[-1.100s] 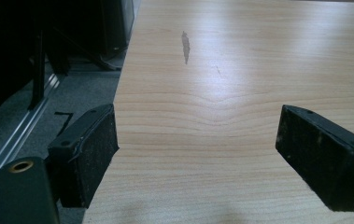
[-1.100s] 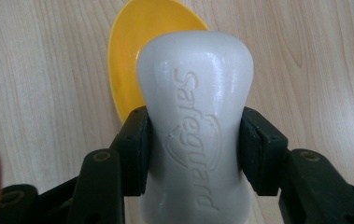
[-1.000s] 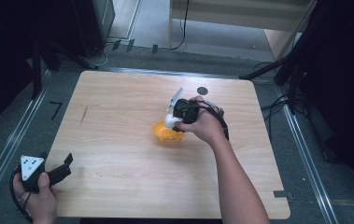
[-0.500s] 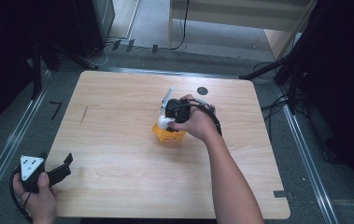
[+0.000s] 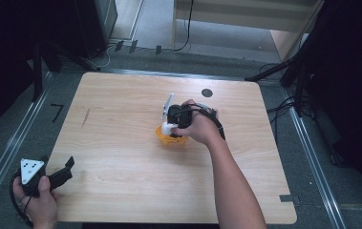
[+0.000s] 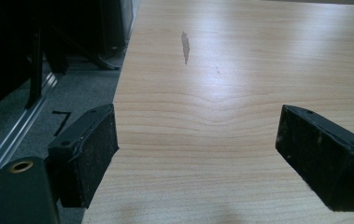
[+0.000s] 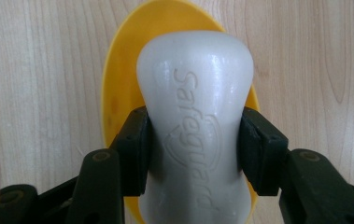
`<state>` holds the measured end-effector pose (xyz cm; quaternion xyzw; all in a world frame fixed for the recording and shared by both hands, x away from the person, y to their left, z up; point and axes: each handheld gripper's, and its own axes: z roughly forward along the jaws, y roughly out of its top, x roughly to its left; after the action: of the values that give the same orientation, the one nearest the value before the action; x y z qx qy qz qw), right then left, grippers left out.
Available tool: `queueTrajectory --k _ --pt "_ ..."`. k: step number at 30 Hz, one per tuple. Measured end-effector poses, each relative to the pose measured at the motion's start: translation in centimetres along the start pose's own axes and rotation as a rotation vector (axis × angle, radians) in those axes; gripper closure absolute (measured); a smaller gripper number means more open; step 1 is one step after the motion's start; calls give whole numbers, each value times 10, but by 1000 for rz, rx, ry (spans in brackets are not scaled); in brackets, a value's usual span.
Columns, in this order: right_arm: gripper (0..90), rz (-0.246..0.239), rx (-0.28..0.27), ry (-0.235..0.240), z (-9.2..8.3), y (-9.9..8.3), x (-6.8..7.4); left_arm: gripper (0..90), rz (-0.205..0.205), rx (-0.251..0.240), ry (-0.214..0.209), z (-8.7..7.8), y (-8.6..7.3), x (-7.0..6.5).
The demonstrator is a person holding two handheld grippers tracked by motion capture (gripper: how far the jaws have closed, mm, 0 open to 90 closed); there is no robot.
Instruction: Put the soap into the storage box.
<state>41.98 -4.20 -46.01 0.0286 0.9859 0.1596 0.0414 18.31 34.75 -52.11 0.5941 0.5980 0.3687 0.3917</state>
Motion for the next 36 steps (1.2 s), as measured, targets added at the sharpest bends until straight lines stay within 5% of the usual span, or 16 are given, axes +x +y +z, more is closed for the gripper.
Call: queueTrajectory --k 10,20,36 --pt "470 5 -21 45 8 -7 -2 132 2 -1 0 0 0 0" --pt "411 56 -82 9 -13 -16 0 132 6 1 2 0 0 0" --pt "398 217 -199 -19 -33 -58 1 131 13 3 6 1 0 -1"
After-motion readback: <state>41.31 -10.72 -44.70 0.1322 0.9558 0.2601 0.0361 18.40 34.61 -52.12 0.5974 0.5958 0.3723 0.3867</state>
